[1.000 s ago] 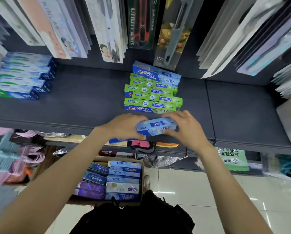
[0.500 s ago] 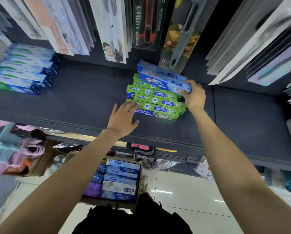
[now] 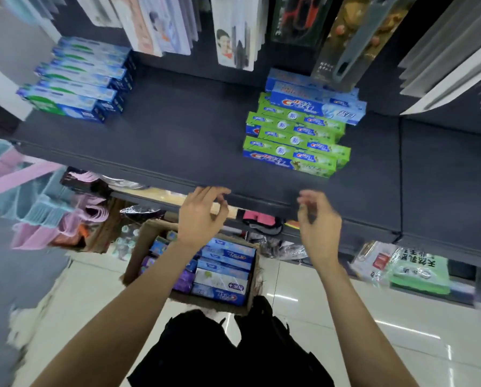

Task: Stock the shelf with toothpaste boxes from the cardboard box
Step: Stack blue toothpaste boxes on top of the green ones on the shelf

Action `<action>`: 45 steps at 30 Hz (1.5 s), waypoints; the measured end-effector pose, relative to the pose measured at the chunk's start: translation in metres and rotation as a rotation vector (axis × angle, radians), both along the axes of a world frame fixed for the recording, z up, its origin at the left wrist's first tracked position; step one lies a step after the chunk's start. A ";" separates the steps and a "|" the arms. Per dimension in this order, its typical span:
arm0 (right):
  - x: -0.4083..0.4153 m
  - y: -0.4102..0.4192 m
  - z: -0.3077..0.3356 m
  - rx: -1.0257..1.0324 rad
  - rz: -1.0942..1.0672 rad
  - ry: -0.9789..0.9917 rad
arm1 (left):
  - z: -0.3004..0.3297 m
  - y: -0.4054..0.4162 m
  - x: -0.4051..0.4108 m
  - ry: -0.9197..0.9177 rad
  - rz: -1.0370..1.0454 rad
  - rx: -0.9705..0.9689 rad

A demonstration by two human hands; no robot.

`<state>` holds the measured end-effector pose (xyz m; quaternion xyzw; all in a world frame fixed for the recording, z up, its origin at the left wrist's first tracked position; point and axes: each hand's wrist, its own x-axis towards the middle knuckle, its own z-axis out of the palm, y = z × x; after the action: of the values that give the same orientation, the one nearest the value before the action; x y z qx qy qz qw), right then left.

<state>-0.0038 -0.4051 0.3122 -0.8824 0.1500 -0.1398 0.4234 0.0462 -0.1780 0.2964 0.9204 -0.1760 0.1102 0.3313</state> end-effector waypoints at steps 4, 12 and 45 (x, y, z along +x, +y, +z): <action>-0.064 0.058 -0.041 -0.047 0.265 0.304 | -0.031 0.067 -0.052 0.279 0.016 0.071; -0.094 0.126 -0.158 -0.297 0.459 0.773 | -0.142 0.138 -0.066 0.875 -0.238 0.548; -0.078 0.166 -0.381 0.323 -0.439 0.652 | -0.387 0.084 -0.055 1.212 0.552 -0.414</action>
<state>-0.0823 -0.2388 -0.0687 -0.7499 0.4803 0.0853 0.4469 -0.0085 -0.0940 -0.0907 0.7488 0.3049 -0.3113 0.4995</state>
